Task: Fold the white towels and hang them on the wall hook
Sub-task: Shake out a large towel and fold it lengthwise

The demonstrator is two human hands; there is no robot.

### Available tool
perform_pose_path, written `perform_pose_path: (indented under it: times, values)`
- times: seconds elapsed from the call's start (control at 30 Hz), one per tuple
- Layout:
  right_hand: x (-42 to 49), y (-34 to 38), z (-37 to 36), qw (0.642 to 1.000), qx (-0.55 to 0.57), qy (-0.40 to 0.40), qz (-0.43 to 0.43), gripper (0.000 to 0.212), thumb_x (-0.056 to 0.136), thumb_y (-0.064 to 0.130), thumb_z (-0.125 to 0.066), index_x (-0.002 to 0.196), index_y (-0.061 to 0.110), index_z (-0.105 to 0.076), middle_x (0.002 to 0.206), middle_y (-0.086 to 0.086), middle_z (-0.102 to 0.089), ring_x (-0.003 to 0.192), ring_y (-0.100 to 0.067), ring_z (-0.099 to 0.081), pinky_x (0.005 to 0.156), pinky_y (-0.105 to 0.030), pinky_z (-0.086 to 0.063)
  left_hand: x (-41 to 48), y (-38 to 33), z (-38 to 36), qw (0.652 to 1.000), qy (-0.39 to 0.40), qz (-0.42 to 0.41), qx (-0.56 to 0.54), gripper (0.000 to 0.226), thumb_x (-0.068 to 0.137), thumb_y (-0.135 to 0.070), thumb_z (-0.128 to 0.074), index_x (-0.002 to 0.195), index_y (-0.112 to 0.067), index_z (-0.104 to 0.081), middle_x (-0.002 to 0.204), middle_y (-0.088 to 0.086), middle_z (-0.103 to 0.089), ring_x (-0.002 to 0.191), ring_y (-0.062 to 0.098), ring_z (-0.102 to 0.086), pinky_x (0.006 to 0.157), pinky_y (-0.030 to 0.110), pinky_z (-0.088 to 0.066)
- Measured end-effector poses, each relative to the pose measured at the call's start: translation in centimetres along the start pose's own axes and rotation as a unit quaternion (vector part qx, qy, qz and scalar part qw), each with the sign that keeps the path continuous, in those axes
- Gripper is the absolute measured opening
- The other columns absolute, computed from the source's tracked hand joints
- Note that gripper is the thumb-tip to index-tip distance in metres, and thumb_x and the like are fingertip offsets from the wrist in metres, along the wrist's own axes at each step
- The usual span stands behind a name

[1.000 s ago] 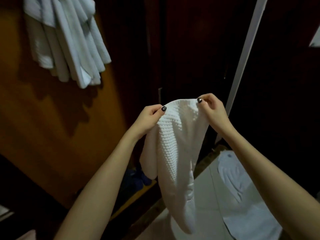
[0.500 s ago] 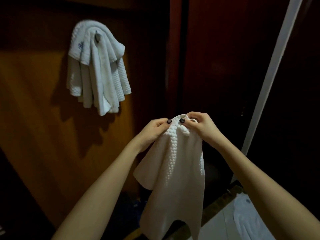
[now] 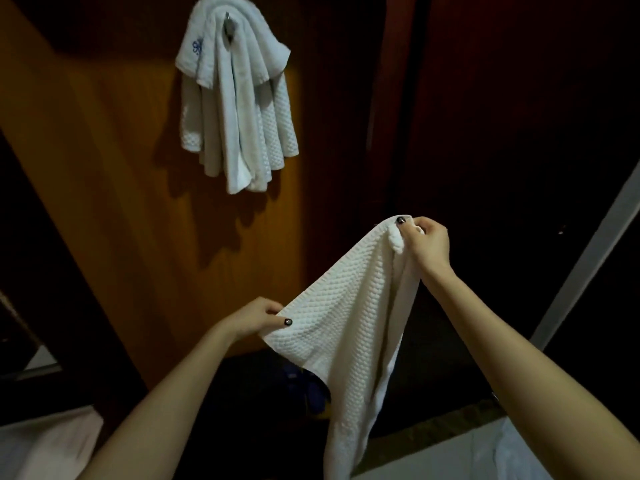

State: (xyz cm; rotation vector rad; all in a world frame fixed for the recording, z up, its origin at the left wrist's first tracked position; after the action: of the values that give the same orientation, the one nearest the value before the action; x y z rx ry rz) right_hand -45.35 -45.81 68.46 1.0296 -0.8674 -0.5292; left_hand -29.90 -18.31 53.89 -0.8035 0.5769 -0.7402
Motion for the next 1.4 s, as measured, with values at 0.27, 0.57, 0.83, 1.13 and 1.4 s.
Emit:
perform_pose_path:
  times: [0.27, 0.57, 0.83, 1.13, 1.4]
  values:
    - [0.8, -4.1, 0.6, 0.998, -0.037, 0.013, -0.055, 0.015, 0.089, 0.024, -0.062, 0.078, 0.014, -0.063, 0.066, 0.003, -0.058, 0.058, -0.012, -0.052, 0.050, -0.025, -0.040, -1.4, -1.6, 0.4, 0.975, -0.201, -0.026, -0.094, 0.020, 0.096, -0.023, -0.055, 0.084, -0.009, -0.061, 0.067, 0.000, -0.052, 0.060, 0.010, -0.045, 0.056, 0.020, -0.032]
    - [-0.1, -3.8, -1.1, 0.953, 0.146, 0.226, -0.136, 0.018, 0.089, -0.001, -0.062, 0.103, 0.005, -0.072, 0.084, -0.015, -0.060, 0.069, -0.018, -0.059, 0.061, -0.023, -0.056, 2.8, -12.7, -0.6, 0.953, -0.225, -0.156, -0.129, 0.017, 0.099, -0.018, -0.048, 0.083, -0.012, -0.052, 0.074, -0.007, -0.053, 0.061, -0.004, -0.048, 0.057, 0.010, -0.037]
    - [-0.9, 2.6, -1.6, 0.919, 0.195, 0.340, -0.037, 0.022, 0.087, 0.007, -0.069, 0.107, -0.003, -0.069, 0.097, -0.015, -0.074, 0.094, -0.022, -0.072, 0.077, -0.026, -0.058, 3.2, -19.1, 3.2, 0.933, -0.218, -0.224, -0.179, 0.013, 0.094, -0.017, -0.059, 0.094, -0.023, -0.047, 0.072, 0.005, -0.058, 0.060, 0.009, -0.054, 0.053, 0.019, -0.040]
    - [-2.0, 8.0, -3.7, 0.955, 0.031, 0.248, 0.159, 0.020, 0.077, 0.025, -0.080, 0.069, 0.013, -0.068, 0.061, -0.003, -0.070, 0.054, -0.013, -0.069, 0.056, -0.017, -0.052, 1.7, -19.7, 4.2, 0.947, -0.158, -0.220, -0.171, 0.015, 0.093, -0.010, -0.057, 0.090, -0.019, -0.068, 0.087, 0.002, -0.068, 0.083, 0.016, -0.060, 0.077, 0.030, -0.045]
    - [-2.8, 9.5, -4.2, 0.939, 0.165, 0.239, 0.183, 0.012, 0.084, 0.005, -0.072, 0.073, 0.008, -0.068, 0.064, 0.001, -0.069, 0.059, -0.011, -0.067, 0.060, -0.020, -0.051, 0.0, -17.0, 4.6, 0.862, -0.179, -0.197, -0.431, 0.017, 0.087, 0.002, -0.059, 0.088, -0.014, -0.066, 0.079, 0.004, -0.069, 0.078, 0.016, -0.065, 0.071, 0.024, -0.056]
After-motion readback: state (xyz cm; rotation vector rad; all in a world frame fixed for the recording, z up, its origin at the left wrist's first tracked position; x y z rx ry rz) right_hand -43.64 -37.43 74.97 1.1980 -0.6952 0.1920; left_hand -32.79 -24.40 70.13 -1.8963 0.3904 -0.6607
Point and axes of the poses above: each hand's wrist, its own x-axis towards the middle knuckle, its own z-axis out of the back of the hand, y = z × x, the point moved 7 cm from there along x, towards the middle knuckle
